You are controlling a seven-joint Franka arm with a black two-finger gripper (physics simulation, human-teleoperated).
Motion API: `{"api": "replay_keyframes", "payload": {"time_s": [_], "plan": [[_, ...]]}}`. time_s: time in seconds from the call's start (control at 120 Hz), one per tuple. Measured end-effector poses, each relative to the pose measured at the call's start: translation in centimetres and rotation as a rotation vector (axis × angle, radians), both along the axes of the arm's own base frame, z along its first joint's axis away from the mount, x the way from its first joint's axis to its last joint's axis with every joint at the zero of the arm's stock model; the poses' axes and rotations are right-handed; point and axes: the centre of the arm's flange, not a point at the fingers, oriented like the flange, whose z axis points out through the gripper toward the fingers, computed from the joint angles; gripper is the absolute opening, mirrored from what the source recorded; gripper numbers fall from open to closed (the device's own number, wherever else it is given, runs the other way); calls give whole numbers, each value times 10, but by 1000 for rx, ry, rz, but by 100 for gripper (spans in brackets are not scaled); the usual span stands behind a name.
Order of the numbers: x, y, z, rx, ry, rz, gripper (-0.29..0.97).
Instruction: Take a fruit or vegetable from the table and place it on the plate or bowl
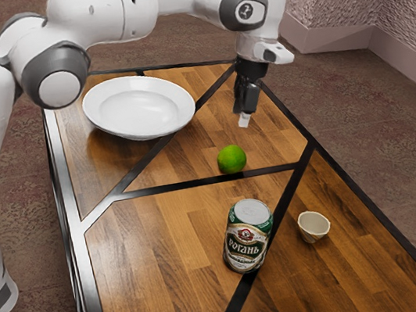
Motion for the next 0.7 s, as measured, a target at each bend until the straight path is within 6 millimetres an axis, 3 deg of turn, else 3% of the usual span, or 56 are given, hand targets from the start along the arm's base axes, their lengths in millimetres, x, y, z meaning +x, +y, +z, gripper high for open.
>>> {"api": "replay_keyframes", "payload": {"time_s": [0.083, 0.308, 0.442, 0.567, 0.7], "plan": [[-5, 4, -23, 16, 14, 70, 68], [-19, 13, -34, 42, -19, 216, 68], [-53, 14, -27, 31, -56, 287, 68], [-66, -23, -17, 22, -92, 273, 68], [-67, -51, -22, 27, -99, 264, 68]]}}
